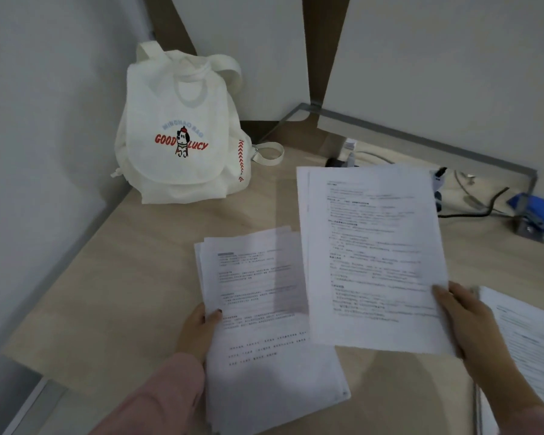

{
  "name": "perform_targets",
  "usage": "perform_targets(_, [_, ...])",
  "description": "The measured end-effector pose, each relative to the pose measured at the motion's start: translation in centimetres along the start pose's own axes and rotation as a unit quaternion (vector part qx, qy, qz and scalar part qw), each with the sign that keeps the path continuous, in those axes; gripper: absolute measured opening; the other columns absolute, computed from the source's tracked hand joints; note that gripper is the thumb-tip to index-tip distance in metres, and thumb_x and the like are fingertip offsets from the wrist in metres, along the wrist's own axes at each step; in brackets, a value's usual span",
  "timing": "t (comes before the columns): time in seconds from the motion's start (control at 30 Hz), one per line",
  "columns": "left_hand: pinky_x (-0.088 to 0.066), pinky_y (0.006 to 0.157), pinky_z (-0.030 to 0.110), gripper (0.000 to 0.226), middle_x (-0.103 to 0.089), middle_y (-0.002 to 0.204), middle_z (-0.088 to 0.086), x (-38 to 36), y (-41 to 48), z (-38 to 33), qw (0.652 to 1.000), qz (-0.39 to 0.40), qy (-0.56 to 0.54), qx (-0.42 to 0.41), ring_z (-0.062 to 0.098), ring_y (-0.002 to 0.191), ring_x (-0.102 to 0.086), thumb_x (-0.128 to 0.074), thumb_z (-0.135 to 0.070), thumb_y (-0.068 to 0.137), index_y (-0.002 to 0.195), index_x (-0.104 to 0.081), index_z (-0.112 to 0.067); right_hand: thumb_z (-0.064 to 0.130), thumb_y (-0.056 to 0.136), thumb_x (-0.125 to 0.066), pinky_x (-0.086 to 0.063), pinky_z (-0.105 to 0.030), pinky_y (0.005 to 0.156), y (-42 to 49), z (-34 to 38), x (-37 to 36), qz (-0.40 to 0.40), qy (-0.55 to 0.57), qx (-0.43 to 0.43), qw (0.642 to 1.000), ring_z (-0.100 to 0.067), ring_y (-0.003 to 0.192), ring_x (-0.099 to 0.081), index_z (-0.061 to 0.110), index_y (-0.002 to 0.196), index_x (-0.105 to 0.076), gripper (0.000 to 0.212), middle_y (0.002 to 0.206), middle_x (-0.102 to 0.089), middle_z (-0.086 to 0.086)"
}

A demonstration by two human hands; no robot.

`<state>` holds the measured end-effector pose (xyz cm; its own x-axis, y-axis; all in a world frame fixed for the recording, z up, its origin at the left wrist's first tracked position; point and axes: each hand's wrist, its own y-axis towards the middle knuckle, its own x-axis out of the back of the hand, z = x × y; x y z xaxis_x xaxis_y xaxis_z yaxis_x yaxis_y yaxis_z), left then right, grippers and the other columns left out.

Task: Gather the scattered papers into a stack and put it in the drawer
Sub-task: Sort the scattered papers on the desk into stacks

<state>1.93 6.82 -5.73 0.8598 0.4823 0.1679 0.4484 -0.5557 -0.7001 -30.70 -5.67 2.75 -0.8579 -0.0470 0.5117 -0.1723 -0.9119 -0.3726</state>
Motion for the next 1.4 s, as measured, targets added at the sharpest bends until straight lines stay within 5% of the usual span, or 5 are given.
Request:
perform_targets(0.3, [-0.045,0.071,0.028,0.043,-0.058,0.117,0.004,-3.9,-1.6,-1.8,0.994,0.094,-0.034,0.043,0.020,0.097,-0.056,-0.041,-0.049,0.093,0.124,-0.049,-0.021,0.010,0.092,-0.049,-0.040,-0.030,0.067,-2.7,-5.3,-5.9,0.132,-0.081,-0.028,0.988,-0.023,0.078,-0.059,0.016,0.081,-0.063,0.018,0.088,-0.068,-0.009])
perform_targets(0.5, [-0.049,0.083,0.026,0.041,-0.061,0.104,-0.009,-4.7,-1.8,-0.3,0.991,0.097,0.069,-0.054,0.012,0.095,-0.059,-0.045,0.000,0.089,0.125,-0.048,-0.019,0.009,0.083,-0.056,-0.046,-0.031,0.081,-1.6,-7.7,-8.3,0.105,-0.162,0.006,0.981,-0.023,0.094,-0.058,0.013,0.120,-0.057,0.037,0.109,-0.063,-0.008])
perform_targets(0.7, [-0.049,0.088,0.023,0.042,-0.063,0.111,-0.008,-5.0,-4.3,-3.0,0.982,0.093,0.041,-0.162,0.009,0.099,-0.060,-0.045,-0.001,0.088,0.118,-0.051,-0.029,0.027,0.079,-0.070,-0.044,-0.033,0.088,-1.3,-3.4,-6.9,0.149,0.114,-0.079,0.979,-0.021,0.109,-0.055,0.016,0.135,-0.041,0.064,0.125,-0.055,-0.004])
perform_targets(1.0, [-0.044,0.068,0.006,0.028,-0.064,0.086,-0.013,-5.9,-6.6,-10.0,0.932,0.068,-0.036,-0.353,-0.010,0.074,-0.056,-0.056,-0.019,0.067,0.094,-0.058,-0.029,0.004,0.087,-0.053,-0.049,-0.007,0.069,-4.3,4.8,-2.4,0.061,0.251,0.140,0.956,0.005,0.090,-0.064,0.021,0.106,-0.064,0.028,0.098,-0.072,0.016])
perform_targets(1.4, [-0.049,0.069,0.007,0.031,-0.065,0.097,-0.008,-8.4,-6.4,-9.0,0.946,0.068,-0.055,-0.311,-0.009,0.080,-0.062,-0.053,0.008,0.084,0.108,-0.058,-0.012,0.001,0.089,-0.048,-0.047,-0.012,0.068,-4.2,3.3,-3.4,0.015,0.263,0.110,0.958,0.010,0.075,-0.061,0.020,0.095,-0.062,0.025,0.087,-0.067,0.012])
